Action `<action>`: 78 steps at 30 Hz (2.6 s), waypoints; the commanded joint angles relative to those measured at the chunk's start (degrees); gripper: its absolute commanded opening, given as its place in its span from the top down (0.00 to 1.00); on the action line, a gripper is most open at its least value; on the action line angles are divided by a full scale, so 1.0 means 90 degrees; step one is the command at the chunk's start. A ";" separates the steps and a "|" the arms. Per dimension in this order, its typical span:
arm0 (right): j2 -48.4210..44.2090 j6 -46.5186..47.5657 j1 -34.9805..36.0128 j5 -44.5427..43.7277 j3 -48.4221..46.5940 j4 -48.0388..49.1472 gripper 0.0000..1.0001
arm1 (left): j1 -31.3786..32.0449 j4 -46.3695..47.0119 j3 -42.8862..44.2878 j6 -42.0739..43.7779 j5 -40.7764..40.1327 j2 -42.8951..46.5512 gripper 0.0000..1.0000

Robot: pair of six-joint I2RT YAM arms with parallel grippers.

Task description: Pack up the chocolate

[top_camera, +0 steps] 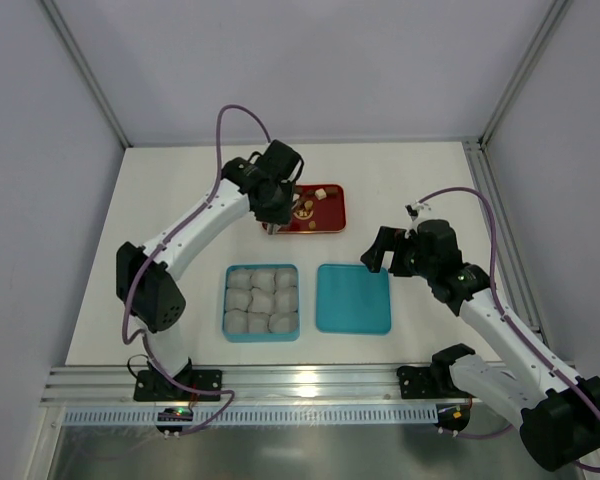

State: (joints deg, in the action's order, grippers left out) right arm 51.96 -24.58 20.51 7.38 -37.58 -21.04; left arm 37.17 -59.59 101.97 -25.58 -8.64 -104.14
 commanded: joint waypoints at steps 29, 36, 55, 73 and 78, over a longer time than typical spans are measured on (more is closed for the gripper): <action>0.0134 -0.0111 0.0025 -0.0155 -0.0062 0.0170 0.00 | 0.0255 -0.1425 -0.3087 -0.1385 0.0404 0.4831 0.78; 0.0144 -0.0130 0.0025 -0.0195 -0.0062 0.0121 0.00 | 0.0255 -0.1747 -0.3674 -0.1727 0.0423 0.5730 0.78; 0.0095 -0.0160 0.0016 -0.0146 0.0084 0.0169 0.00 | 0.0255 -0.1689 -0.4338 -0.2089 0.0150 0.6170 0.75; 0.0115 -0.0189 0.0025 -0.0097 0.0201 0.0296 0.00 | 0.0255 -0.1338 -0.4397 -0.2206 0.0023 0.5985 0.74; 0.0105 -0.0189 0.0025 -0.0078 0.0230 0.0297 0.00 | 0.0255 -0.1269 -0.4387 -0.2226 -0.0006 0.5956 0.73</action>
State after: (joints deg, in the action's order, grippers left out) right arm 53.28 -25.87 20.51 6.59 -35.64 -20.60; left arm 39.27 -73.41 62.43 -44.84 -7.38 -50.59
